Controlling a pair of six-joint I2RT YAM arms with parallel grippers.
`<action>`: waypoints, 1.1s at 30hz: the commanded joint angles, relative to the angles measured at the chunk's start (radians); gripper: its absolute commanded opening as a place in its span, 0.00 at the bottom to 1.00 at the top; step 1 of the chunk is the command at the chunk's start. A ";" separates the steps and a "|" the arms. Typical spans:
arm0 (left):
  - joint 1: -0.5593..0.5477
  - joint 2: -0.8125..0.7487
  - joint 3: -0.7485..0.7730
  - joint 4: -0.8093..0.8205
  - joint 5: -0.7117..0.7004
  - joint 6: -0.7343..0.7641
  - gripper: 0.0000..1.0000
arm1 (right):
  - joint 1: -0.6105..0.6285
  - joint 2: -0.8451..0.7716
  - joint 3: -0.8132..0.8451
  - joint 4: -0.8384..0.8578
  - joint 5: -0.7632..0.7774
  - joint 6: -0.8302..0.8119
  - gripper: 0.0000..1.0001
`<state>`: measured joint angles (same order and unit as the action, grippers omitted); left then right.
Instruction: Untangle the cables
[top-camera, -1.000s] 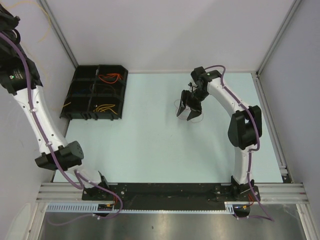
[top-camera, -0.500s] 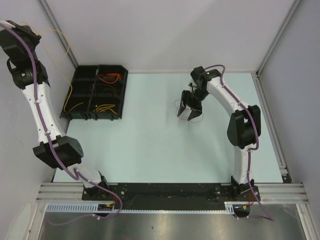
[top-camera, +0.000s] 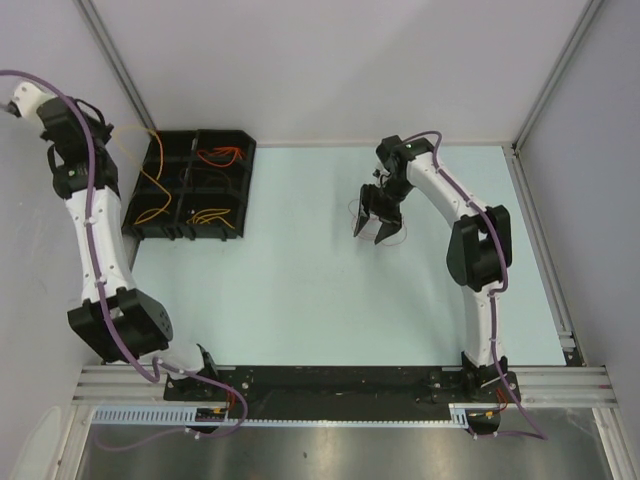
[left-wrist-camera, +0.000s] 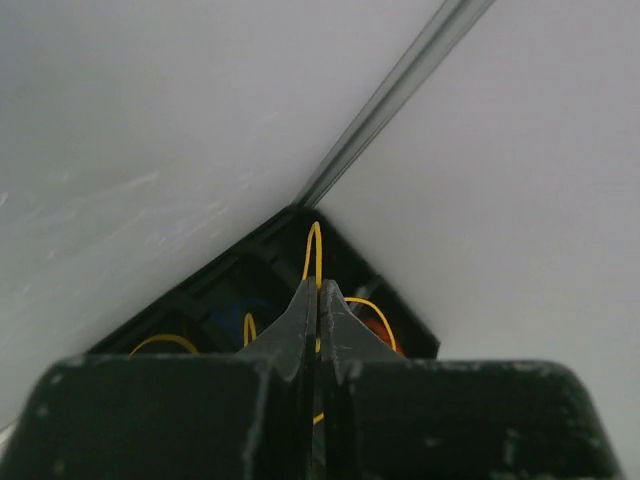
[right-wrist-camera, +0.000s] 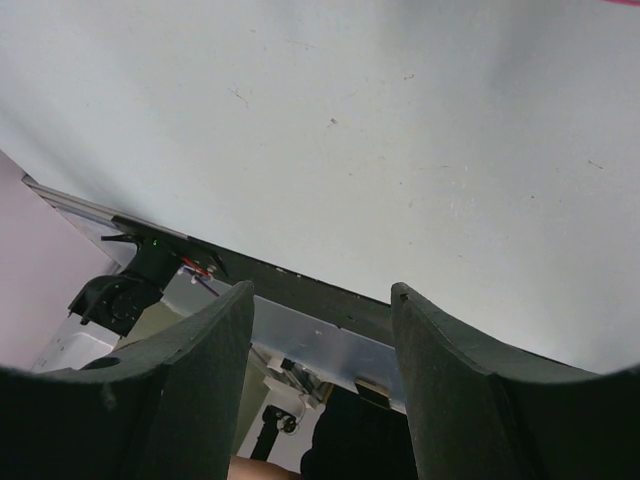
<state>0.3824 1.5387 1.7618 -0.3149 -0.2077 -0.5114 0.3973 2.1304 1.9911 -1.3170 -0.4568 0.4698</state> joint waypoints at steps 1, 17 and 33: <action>-0.016 -0.107 -0.122 -0.012 -0.145 -0.036 0.00 | 0.020 0.016 0.048 -0.037 -0.005 -0.013 0.61; 0.059 -0.140 -0.277 -0.098 -0.285 -0.075 0.00 | 0.057 0.016 0.037 -0.037 0.001 -0.007 0.61; 0.101 -0.198 -0.288 -0.148 -0.427 -0.064 0.00 | 0.066 0.042 0.049 -0.036 -0.011 -0.005 0.61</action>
<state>0.4709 1.3979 1.4387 -0.4438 -0.5732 -0.5690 0.4553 2.1548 1.9938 -1.3304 -0.4580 0.4664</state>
